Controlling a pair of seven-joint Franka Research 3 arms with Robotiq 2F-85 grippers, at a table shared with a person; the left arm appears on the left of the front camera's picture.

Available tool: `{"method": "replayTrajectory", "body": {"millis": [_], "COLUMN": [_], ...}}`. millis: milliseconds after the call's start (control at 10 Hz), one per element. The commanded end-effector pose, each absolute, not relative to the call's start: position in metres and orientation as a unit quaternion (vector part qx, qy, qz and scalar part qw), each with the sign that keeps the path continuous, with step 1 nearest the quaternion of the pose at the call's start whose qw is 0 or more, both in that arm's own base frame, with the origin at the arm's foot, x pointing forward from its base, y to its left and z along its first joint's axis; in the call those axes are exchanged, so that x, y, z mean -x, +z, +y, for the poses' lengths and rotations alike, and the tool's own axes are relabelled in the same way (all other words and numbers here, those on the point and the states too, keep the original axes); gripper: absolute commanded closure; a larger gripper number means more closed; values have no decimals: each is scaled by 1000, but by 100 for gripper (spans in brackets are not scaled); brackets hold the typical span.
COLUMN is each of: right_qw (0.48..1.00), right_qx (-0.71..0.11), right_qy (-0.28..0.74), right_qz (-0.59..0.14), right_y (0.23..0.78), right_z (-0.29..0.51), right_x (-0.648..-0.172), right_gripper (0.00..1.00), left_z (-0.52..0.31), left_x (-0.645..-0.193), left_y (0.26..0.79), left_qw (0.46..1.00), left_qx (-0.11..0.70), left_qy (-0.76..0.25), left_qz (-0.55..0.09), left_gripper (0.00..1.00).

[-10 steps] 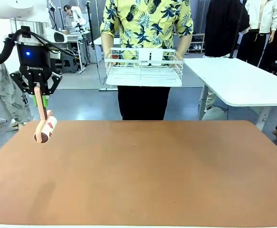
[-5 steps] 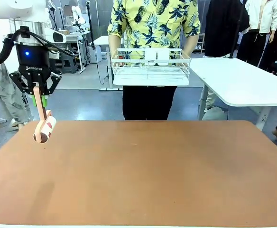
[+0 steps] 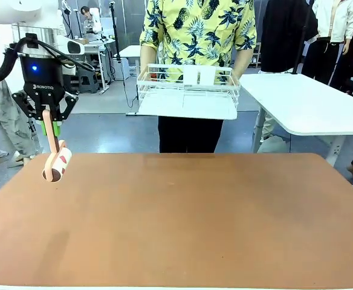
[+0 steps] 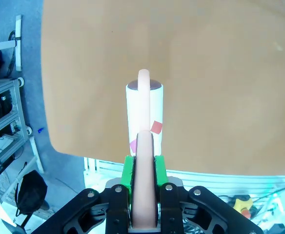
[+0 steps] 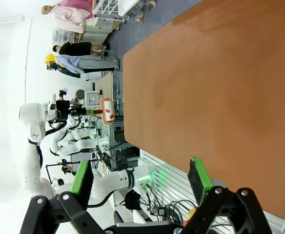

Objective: Clean the table.
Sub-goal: Place the Lint Roller down when the Dish drying rack is positioned in the middle of the table.

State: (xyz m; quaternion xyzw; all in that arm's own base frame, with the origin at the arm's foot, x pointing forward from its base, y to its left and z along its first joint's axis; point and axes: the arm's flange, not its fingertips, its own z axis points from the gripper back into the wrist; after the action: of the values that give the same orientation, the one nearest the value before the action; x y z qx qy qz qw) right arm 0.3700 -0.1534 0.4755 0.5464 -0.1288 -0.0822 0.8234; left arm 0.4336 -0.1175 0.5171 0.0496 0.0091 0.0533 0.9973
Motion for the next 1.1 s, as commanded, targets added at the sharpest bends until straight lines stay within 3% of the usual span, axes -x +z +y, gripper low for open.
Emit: {"method": "replayTrajectory", "body": {"millis": [0,1000], "right_qw": [822,822], "right_qx": [-548,-548], "right_qy": [-76,-76], "right_qz": [-132,-132], "right_y": [478,478], "right_z": [-154,-154], "right_x": [-368,-368], "right_gripper": [0,0], "left_z": [-117,-117], "left_x": [-433,-433], "left_y": [518,518], "left_qw": [997,997], "left_qx": [-50,-50], "left_qy": [63,63], "left_qz": [7,7], "left_gripper": [79,79]}}
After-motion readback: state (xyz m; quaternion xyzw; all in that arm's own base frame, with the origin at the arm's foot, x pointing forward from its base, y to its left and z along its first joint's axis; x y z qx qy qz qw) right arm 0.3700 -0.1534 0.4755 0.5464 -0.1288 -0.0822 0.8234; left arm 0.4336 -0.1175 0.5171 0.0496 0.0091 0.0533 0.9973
